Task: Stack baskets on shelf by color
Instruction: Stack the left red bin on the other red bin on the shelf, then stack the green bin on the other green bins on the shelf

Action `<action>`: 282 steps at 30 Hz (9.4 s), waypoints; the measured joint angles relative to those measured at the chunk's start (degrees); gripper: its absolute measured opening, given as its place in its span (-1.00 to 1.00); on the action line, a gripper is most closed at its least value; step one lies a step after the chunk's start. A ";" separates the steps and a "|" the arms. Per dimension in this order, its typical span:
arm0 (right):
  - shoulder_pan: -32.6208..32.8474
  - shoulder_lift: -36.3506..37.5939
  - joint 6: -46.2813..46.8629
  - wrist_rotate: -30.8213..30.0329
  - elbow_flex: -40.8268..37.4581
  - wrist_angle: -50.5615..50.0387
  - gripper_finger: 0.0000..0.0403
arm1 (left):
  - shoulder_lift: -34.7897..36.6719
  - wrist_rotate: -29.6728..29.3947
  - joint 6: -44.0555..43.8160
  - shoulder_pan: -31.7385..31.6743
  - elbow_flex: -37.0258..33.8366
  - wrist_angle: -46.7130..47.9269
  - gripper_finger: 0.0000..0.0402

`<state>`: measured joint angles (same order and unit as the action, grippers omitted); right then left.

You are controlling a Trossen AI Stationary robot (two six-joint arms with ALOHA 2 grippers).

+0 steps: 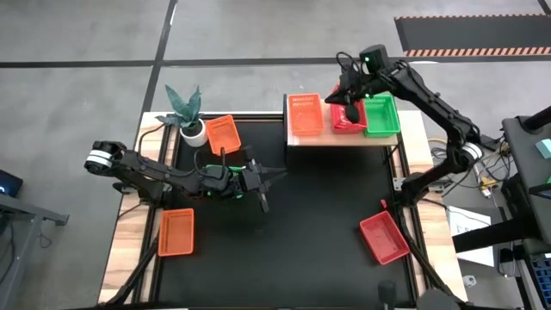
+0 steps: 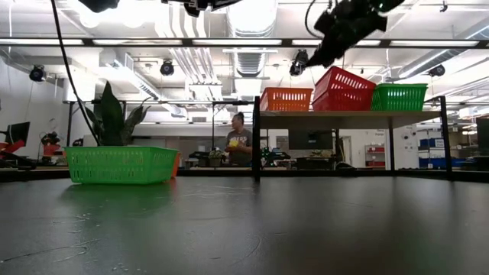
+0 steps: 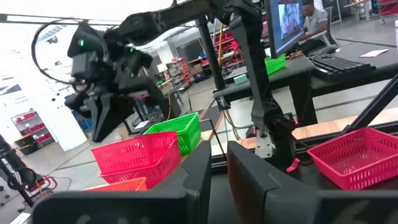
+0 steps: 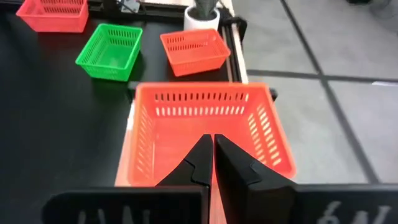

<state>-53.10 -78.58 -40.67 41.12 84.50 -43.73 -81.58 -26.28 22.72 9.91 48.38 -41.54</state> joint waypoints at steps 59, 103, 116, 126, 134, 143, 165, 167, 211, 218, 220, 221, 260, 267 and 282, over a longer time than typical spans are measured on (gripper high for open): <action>20.78 20.57 23.41 -38.59 -10.45 -4.42 -0.96 | -0.57 0.00 -6.08 0.00 -0.04 2.08 -0.82; 51.49 23.03 35.31 -48.80 -12.12 -15.98 -0.96 | -4.74 2.49 -83.89 -2.76 9.31 82.90 -0.78; 51.51 23.07 36.09 -48.69 -14.11 -15.97 -0.96 | -8.19 1.66 -83.89 -5.07 7.87 83.50 -0.20; 51.73 23.05 36.30 -48.68 -14.20 -15.69 -0.96 | -11.33 1.59 -80.51 -5.13 7.28 77.01 -0.47; 51.73 23.05 36.27 -48.69 -14.48 -15.51 -0.96 | -11.34 5.57 -59.05 -4.14 7.19 57.94 -0.96; 51.73 23.07 35.48 -46.41 -22.41 -8.86 -0.96 | -11.34 7.69 -44.48 -2.69 6.39 44.75 -0.84; 58.88 11.56 36.81 -41.26 -33.53 30.17 -0.69 | 5.60 20.62 2.12 -0.89 0.23 28.52 -0.99; 59.09 8.90 38.01 -41.24 -31.91 29.73 -0.66 | 7.42 20.63 3.19 -0.96 -0.78 28.06 -0.99; 59.10 -33.52 42.69 -47.08 6.08 7.99 -0.40 | 28.06 20.22 4.61 -0.79 -15.97 24.02 -1.00; 59.10 -30.04 42.20 -47.09 6.06 7.14 -0.15 | 28.10 20.22 3.51 -0.79 -15.96 24.00 -1.00; 59.10 -28.74 41.65 -47.08 6.06 6.42 -0.11 | 28.48 20.22 2.73 -0.79 -15.96 24.77 -1.00; 59.12 -28.04 41.58 -47.07 6.03 5.75 -0.10 | 28.81 20.22 2.65 -0.79 -15.98 25.20 -1.00; 60.29 -28.92 40.06 -47.40 -9.94 28.47 -0.42 | 42.29 20.01 0.15 -0.52 -23.56 27.80 -1.00; 60.34 -28.83 36.98 -47.27 -9.90 28.36 -0.92 | 42.29 20.01 0.15 -0.52 -23.56 27.59 -1.00; 65.02 -14.10 27.29 -47.03 -9.87 16.20 -0.96 | 42.29 20.02 0.17 -0.52 -23.63 26.53 -1.00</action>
<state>11.92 -92.68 -13.38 -5.91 74.63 -27.53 -39.29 -6.26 22.90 9.39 24.75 -15.00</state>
